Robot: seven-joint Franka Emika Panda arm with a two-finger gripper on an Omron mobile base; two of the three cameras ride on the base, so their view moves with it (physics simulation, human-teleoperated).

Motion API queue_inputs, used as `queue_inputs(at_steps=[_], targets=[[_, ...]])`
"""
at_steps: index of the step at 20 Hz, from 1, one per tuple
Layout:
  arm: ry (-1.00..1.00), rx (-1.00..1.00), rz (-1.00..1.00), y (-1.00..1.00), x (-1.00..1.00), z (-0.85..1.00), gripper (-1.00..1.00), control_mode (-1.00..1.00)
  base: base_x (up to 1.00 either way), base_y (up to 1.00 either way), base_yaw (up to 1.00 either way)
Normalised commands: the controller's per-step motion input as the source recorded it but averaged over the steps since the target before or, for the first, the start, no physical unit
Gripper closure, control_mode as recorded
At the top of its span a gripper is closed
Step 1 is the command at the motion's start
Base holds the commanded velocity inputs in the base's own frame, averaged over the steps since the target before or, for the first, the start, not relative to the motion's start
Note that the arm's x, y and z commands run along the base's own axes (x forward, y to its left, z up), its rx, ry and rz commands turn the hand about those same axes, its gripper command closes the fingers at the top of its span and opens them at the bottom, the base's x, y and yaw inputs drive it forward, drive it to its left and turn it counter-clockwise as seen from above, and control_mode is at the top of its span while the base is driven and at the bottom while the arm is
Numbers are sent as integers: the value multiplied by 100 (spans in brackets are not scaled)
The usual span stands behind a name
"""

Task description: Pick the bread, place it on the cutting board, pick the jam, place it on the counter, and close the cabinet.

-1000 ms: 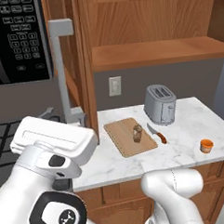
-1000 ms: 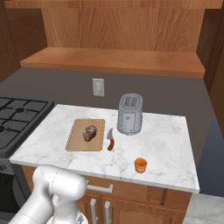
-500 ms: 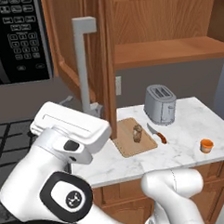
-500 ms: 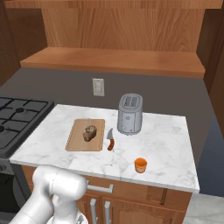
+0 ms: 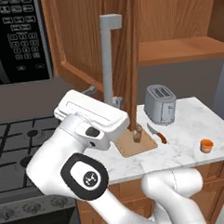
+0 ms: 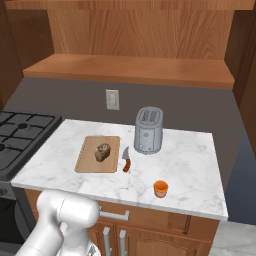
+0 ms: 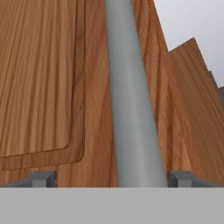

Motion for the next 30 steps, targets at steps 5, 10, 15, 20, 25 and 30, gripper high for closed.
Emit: queue_inputs(at_steps=[5, 10, 15, 20, 25, 30], targets=[[-1, 1, -4, -52, 21, 0, -100, -100, 0, 0, 0], [0, 0, 0, -53, 22, 0, -100, -100, 0, 0, 0], [0, 0, 0, -51, 20, 0, -100, -100, 0, 0, 0], [0, 0, 0, -51, 25, 0, -100, -100, 0, 0, 0], [1, 0, 0, -46, 34, 0, -100, -100, 0, 0, 0], [4, 1, 0, -39, 47, 0, -100, -100, 0, 0, 0]])
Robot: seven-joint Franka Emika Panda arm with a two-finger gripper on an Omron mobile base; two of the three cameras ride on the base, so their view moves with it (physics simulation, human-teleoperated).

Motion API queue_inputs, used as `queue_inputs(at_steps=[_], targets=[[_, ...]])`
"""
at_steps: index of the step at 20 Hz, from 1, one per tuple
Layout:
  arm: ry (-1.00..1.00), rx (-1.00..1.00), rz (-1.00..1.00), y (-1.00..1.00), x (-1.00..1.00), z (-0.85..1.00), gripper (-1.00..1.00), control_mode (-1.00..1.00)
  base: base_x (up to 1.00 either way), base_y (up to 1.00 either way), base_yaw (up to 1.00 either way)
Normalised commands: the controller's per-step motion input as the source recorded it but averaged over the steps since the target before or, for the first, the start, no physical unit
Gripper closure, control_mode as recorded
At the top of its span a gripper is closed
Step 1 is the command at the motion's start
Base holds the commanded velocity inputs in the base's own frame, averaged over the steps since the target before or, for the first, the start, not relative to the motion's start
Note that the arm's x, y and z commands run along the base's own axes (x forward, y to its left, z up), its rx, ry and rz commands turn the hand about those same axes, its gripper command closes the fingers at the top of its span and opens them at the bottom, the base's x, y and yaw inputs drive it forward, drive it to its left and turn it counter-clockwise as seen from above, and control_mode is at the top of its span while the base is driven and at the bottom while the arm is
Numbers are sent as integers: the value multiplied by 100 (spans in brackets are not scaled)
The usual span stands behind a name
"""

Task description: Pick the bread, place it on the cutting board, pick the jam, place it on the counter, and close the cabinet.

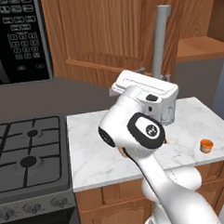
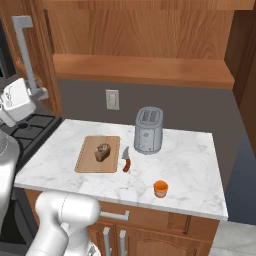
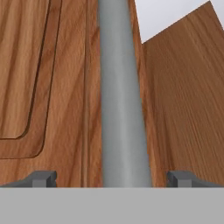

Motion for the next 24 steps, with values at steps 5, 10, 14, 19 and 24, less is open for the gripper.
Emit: queue_inputs(at_steps=[5, 10, 14, 19, 24], targets=[[4, 0, 0, -31, 49, 0, -100, -100, 0, 0, 0], [1, 0, 0, -13, 37, 0, -100, -100, 0, 0, 0], [0, 0, 1, -11, 33, 0, -100, -100, 0, 0, 0], [2, 2, 6, -25, 36, 0, -100, -100, 0, 0, 0], [4, 5, 10, -31, 34, 0, -100, -100, 0, 0, 0]])
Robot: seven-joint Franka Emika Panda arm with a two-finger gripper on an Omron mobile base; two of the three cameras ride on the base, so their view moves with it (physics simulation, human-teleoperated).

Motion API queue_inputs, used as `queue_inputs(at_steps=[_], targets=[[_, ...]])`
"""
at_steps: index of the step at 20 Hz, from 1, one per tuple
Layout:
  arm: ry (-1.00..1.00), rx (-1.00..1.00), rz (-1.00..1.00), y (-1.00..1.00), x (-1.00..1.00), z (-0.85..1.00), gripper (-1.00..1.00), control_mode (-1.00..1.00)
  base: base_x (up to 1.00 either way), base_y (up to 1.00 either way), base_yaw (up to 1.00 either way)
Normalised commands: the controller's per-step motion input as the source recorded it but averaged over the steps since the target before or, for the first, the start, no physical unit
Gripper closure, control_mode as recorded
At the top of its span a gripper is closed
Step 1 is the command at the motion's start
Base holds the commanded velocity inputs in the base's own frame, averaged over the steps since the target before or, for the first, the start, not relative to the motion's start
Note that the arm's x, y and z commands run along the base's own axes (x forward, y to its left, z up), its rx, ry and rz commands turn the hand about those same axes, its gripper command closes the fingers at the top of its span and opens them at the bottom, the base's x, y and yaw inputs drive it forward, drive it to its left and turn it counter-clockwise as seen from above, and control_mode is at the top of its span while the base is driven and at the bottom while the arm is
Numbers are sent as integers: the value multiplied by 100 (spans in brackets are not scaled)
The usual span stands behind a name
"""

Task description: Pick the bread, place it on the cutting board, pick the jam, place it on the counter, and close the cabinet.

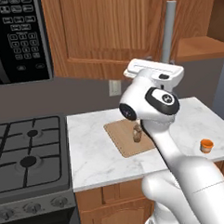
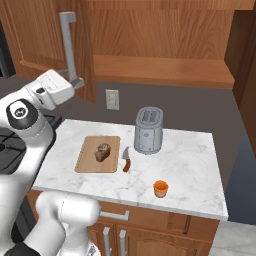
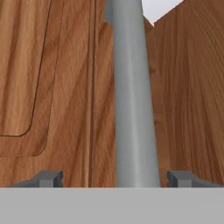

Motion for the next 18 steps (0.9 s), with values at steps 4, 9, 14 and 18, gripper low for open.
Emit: queue_inputs(at_steps=[4, 9, 14, 18], targets=[[5, 5, 12, -31, 34, 0, -100, -100, 0, 0, 0], [7, 6, 12, -28, 37, 0, -100, -100, 0, 0, 0], [5, 3, 11, -27, 39, 0, -100, -100, 0, 0, 0], [3, 2, 11, -28, 39, 0, -100, -100, 0, 0, 0]])
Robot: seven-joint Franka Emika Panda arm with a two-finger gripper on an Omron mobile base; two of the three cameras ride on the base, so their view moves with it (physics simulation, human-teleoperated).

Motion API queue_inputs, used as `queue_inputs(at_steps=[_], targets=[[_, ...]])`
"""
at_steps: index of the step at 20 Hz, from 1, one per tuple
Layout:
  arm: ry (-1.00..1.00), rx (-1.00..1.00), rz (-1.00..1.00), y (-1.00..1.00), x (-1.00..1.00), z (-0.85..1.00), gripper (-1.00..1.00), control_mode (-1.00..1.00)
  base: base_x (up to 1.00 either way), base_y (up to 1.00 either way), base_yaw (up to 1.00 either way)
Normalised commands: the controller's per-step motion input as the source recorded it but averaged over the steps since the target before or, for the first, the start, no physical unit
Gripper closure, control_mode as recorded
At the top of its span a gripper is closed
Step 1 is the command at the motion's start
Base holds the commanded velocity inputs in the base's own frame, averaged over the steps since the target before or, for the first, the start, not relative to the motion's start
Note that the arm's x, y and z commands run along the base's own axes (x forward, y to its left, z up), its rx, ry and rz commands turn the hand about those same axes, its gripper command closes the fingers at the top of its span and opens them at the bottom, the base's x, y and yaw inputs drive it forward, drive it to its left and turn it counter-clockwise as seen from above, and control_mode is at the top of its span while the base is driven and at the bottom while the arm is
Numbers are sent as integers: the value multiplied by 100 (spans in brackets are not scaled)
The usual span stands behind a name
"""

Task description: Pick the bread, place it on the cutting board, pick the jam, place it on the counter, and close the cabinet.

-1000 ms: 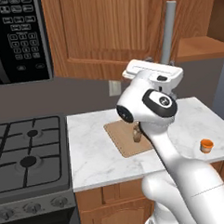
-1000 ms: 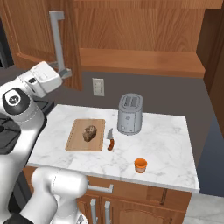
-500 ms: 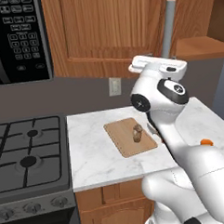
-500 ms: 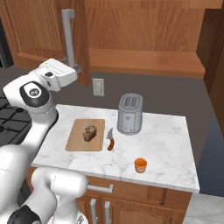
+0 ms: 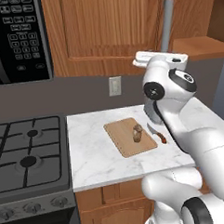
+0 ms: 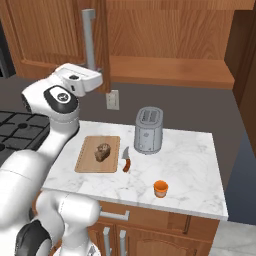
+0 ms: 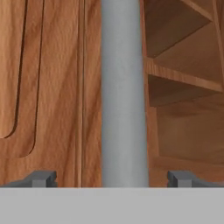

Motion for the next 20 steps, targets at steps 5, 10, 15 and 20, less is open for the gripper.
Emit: queue_inputs(at_steps=[5, 10, 15, 20], targets=[[2, 1, 12, -25, 39, 0, -100, -100, 0, 0, 0], [2, 0, 12, -20, 37, 0, -100, -100, 0, 0, 0], [4, 0, 11, -10, 35, 0, -100, -100, 0, 0, 0], [5, 0, 10, -2, 30, 0, -100, -100, 0, 0, 0]])
